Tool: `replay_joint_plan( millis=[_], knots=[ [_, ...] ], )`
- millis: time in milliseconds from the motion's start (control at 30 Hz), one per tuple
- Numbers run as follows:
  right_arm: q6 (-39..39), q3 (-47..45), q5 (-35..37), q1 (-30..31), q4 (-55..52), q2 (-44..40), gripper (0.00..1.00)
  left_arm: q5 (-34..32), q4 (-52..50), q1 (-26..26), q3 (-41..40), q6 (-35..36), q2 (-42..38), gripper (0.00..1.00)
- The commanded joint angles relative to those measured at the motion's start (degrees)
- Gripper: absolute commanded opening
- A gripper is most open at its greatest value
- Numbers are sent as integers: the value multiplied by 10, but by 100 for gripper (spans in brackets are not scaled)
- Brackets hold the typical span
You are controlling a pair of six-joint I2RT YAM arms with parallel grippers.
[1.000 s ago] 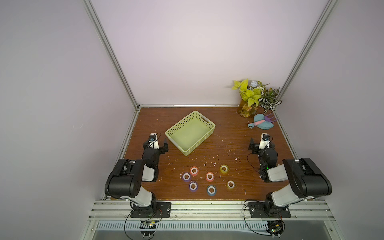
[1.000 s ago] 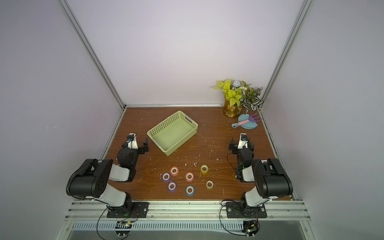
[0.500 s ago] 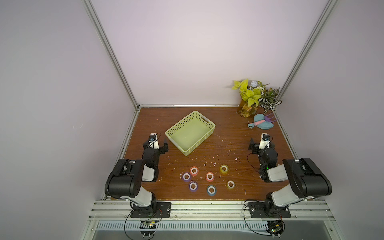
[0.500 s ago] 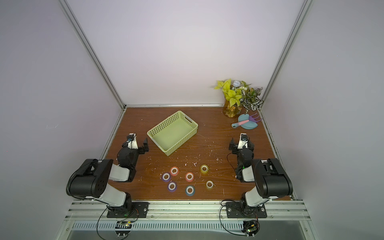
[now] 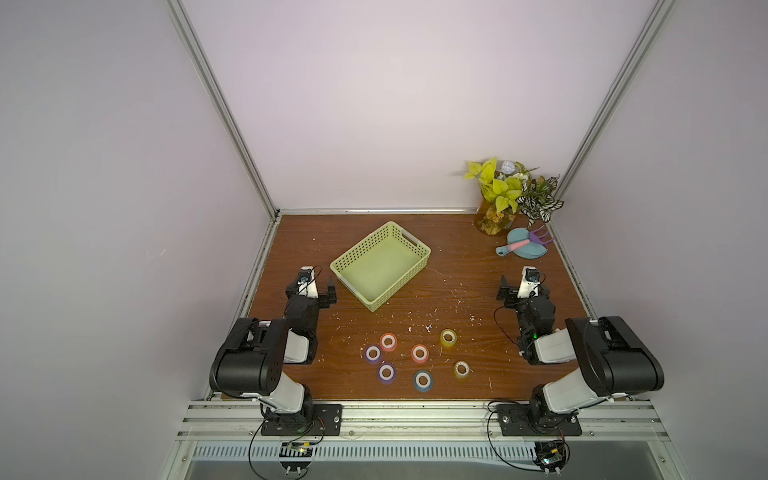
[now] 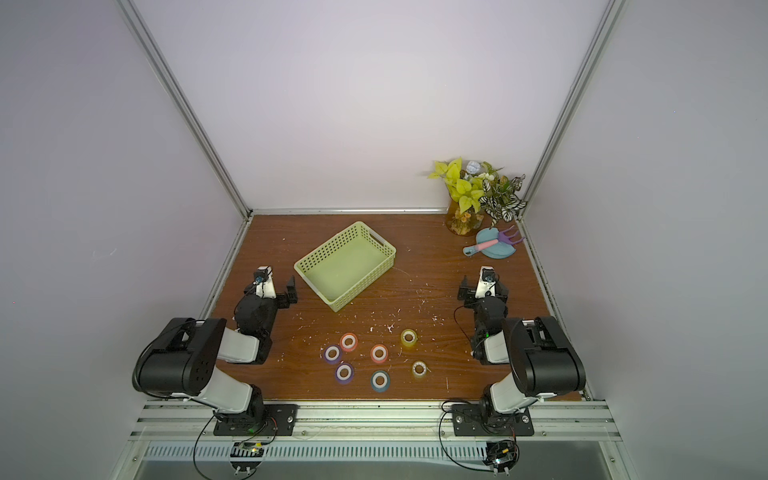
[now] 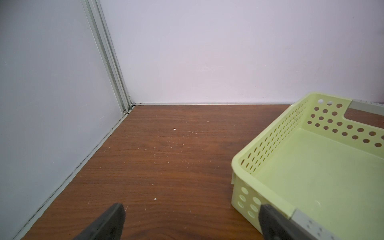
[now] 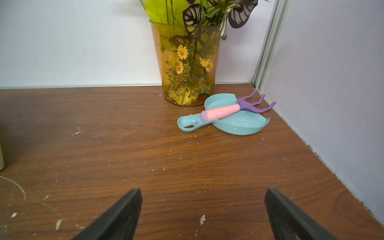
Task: Put the transparent tape into the storage box
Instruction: Adjust the storage box at the center of the board.
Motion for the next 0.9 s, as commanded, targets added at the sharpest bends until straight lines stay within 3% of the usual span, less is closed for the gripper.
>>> replay_joint_plan(
  millis=[0, 367, 500, 700, 867],
  knots=[
    [-2, 5, 12, 2, 26, -1, 99, 5, 13, 6, 7, 4, 4, 99],
    [3, 4, 21, 1, 29, -5, 100, -2, 12, 6, 6, 2, 0, 99],
    [26, 19, 52, -5, -64, -75, 99, -45, 4, 6, -12, -12, -54, 99],
    [77, 51, 86, -7, -207, -196, 99, -45, -40, 5, -45, -20, -186, 99],
    [151, 124, 46, -8, -419, -276, 99, -126, -224, 6, -2, -145, -314, 99]
  ],
)
